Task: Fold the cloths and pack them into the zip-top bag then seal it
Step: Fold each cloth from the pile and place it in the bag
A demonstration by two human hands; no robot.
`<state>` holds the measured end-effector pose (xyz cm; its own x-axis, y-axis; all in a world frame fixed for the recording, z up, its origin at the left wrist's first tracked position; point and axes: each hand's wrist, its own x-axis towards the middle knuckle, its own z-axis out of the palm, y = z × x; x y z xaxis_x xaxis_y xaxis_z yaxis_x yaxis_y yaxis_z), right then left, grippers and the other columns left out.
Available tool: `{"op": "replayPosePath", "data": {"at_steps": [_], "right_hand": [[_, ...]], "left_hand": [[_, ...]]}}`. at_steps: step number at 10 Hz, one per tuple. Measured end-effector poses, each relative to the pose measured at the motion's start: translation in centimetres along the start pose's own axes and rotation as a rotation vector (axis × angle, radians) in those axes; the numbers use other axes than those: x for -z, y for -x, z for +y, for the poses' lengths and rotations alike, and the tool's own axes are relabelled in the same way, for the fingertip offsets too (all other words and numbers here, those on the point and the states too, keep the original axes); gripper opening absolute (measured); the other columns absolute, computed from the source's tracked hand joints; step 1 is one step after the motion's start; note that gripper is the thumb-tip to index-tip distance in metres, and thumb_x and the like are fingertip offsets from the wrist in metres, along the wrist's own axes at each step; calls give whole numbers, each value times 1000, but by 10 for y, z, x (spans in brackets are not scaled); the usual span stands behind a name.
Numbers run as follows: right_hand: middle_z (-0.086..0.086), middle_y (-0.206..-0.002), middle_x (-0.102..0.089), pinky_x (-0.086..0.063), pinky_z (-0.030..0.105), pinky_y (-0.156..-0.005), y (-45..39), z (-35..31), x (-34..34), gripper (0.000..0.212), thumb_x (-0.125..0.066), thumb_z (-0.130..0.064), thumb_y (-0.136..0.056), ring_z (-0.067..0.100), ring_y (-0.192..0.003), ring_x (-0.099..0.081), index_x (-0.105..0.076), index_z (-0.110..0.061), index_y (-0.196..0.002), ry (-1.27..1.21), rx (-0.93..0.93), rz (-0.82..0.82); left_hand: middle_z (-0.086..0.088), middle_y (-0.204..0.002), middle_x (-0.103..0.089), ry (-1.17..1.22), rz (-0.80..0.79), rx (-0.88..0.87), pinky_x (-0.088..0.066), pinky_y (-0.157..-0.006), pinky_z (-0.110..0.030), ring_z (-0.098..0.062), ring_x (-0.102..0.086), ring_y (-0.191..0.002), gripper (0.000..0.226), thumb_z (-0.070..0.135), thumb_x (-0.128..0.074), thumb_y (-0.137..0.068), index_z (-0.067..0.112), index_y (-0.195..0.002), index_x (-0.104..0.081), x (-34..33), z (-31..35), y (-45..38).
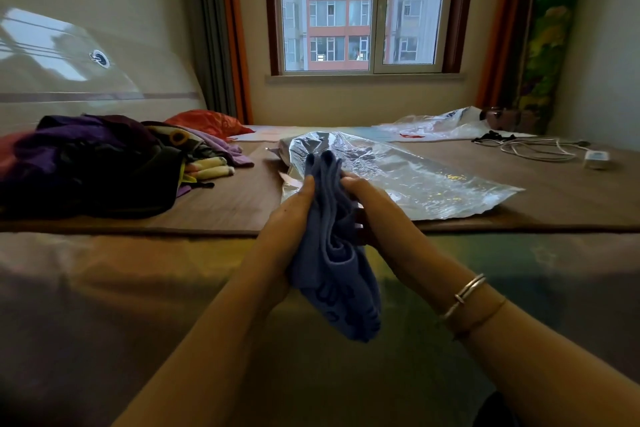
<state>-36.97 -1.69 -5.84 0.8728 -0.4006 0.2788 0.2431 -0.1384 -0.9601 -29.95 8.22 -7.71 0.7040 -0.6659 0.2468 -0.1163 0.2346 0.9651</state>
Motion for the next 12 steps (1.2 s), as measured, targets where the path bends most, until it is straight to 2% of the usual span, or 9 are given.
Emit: {"op": "replayPosePath", "data": {"at_steps": [1,2,3,4,5,6,9,11,12], "right_hand": [[11,-79,-49,-32,24,-60,-2,8,-5,43,-34,-23,-101,18,-66,-43,-50,5,-129,-60,-62,-67],[19,-91,-61,-39,27,-66,2,7,-1,37,-33,-13,-99,22,-73,-54,-50,-6,-130,-147,-39,-164],[14,-87,-70,-49,27,-64,5,10,16,29,-37,4,-94,20,-73,-64,-54,-6,-116,-33,136,-74],[2,-80,-61,-48,24,-66,8,19,24,14,-55,1,-89,10,-72,-57,-53,-12,-93,337,373,88],[-6,-66,-50,-40,19,-56,14,24,18,24,-71,-20,-83,5,-60,-47,-49,-14,-77,536,483,98],[-7,-63,-46,-34,19,-53,18,28,10,33,-72,-37,-75,6,-57,-42,-46,-18,-68,705,517,82],[-2,-69,-54,-43,32,-65,20,20,21,28,-57,-35,-89,12,-65,-50,-52,-9,-85,647,207,57],[-3,-69,-58,-42,27,-60,20,24,28,19,-68,-25,-77,12,-63,-53,-51,-16,-76,799,249,86],[-4,-57,-47,-35,28,-55,20,25,30,24,-63,-23,-75,9,-54,-42,-43,-21,-62,903,343,153]], "left_hand": [[-1,-104,-70,75,-57,80,-52,-70,-29,-25,-65,-103,50,55,-38,-94,17,-119,-60,5,8,5],[-4,-92,-73,275,-97,87,-56,-65,-26,-15,-71,-84,31,25,-42,-99,15,-125,-55,13,4,-1],[-5,-83,-72,266,-2,51,-58,-66,-29,-16,-70,-72,21,13,-43,-97,17,-106,-62,17,-2,-9],[-2,-100,-69,194,167,-9,-53,-76,-31,-16,-64,-88,15,19,-50,-96,16,-107,-60,16,-7,-16],[-8,-107,-60,201,265,-56,-54,-75,-30,-23,-63,-96,23,21,-48,-98,12,-119,-51,10,-7,-18],[-11,-117,-55,187,360,-104,-46,-99,-45,-29,-56,-111,30,20,-48,-98,15,-128,-46,-1,-6,-22],[-13,-125,-53,196,462,-226,-45,-98,-34,-23,-54,-109,35,17,-49,-97,11,-132,-44,-24,-3,-21],[-8,-141,-47,119,496,-295,-38,-109,-35,-22,-48,-126,47,19,-49,-97,15,-143,-36,-31,-8,-21],[-5,-136,-50,135,517,-283,-41,-105,-35,-21,-51,-122,43,24,-50,-97,21,-138,-39,-31,-12,-27]]}}
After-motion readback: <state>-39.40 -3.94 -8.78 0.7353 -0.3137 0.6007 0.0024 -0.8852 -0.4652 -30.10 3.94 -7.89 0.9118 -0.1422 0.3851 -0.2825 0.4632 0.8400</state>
